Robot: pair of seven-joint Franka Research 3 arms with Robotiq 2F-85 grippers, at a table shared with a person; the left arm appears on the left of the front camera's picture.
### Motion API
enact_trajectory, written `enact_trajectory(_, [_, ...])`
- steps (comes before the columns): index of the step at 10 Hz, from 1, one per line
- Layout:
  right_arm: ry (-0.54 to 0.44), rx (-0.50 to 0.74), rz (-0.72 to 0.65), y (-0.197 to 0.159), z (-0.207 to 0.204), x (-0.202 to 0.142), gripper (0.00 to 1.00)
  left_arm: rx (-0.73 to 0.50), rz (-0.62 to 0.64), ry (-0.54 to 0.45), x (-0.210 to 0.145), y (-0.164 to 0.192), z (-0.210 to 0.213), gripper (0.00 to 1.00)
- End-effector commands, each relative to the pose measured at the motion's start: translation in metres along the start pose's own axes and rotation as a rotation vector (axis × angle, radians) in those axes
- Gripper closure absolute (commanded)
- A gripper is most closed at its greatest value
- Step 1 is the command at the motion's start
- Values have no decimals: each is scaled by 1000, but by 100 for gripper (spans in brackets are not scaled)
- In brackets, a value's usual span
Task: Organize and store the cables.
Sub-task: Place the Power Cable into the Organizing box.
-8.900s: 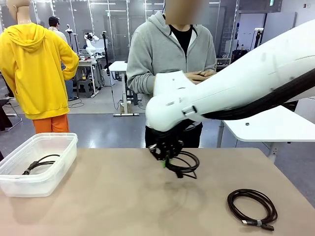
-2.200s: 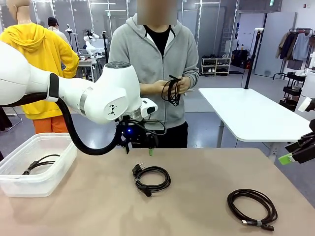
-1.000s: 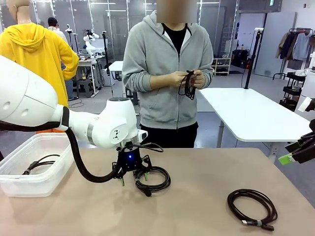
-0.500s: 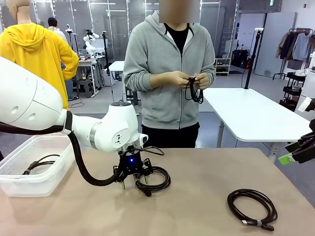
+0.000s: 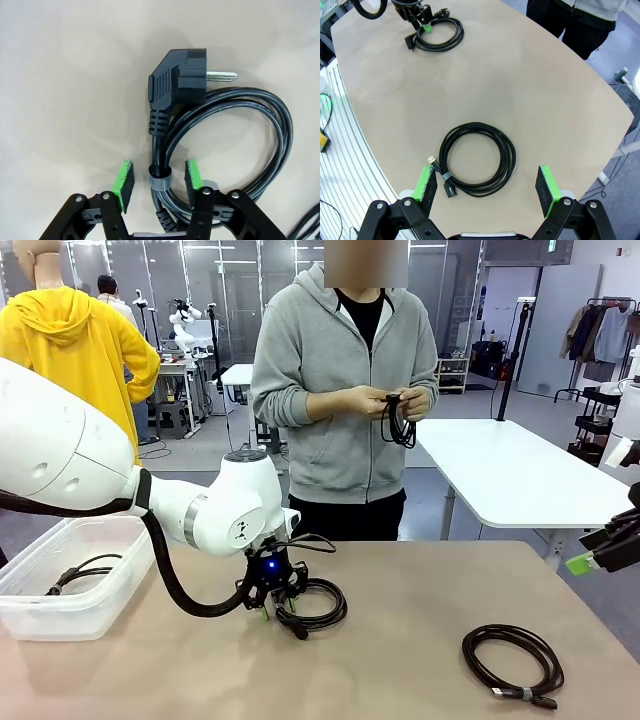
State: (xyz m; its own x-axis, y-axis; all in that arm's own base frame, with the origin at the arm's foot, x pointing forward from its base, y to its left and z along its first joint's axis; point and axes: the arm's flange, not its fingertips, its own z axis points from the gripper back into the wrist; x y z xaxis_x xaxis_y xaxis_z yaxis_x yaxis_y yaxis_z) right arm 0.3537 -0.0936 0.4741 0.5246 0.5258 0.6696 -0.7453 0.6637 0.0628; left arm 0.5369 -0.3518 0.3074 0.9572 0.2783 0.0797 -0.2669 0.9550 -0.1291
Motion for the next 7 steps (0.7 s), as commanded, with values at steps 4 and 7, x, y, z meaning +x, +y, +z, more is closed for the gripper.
enact_trajectory(4, [-5, 4, -16, 2, 0, 1, 0, 16, 33, -13, -7, 0, -2, 100])
enact_trajectory(7, [-5, 4, -16, 2, 0, 1, 0, 22, 1, -64, -8, -1, 25, 100])
